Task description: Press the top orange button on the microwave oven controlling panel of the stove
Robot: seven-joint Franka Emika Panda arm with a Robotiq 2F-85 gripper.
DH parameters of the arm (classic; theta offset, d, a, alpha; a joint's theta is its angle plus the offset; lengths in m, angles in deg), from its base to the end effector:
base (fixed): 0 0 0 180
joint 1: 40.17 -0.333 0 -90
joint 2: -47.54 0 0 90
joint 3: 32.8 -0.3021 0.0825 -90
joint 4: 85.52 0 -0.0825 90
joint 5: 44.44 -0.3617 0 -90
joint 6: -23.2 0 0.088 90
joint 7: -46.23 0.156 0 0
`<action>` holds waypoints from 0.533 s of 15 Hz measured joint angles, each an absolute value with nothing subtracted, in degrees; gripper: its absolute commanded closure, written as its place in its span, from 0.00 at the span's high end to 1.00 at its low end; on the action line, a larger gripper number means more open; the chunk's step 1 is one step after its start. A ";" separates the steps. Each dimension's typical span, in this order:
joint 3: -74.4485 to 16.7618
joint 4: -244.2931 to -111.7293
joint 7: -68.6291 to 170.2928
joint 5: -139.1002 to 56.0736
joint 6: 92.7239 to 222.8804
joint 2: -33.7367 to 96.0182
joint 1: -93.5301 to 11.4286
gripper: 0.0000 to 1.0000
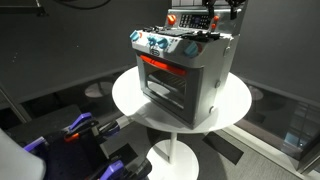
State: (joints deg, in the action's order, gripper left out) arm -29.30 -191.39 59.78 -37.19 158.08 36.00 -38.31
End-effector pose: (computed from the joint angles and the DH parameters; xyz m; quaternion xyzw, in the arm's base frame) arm 0.6281 -0.0635 0.3975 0.9790 -0.1237 0.1552 0.0460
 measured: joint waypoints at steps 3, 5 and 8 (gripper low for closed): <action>-29.22 -189.72 59.86 -37.18 158.08 34.45 -38.52 1.00; -29.18 -188.93 59.86 -37.19 158.08 33.72 -38.63 1.00; -29.11 -188.63 59.86 -37.18 158.08 33.45 -38.71 1.00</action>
State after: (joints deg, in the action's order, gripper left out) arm -29.11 -188.63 59.86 -37.18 158.08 33.45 -38.71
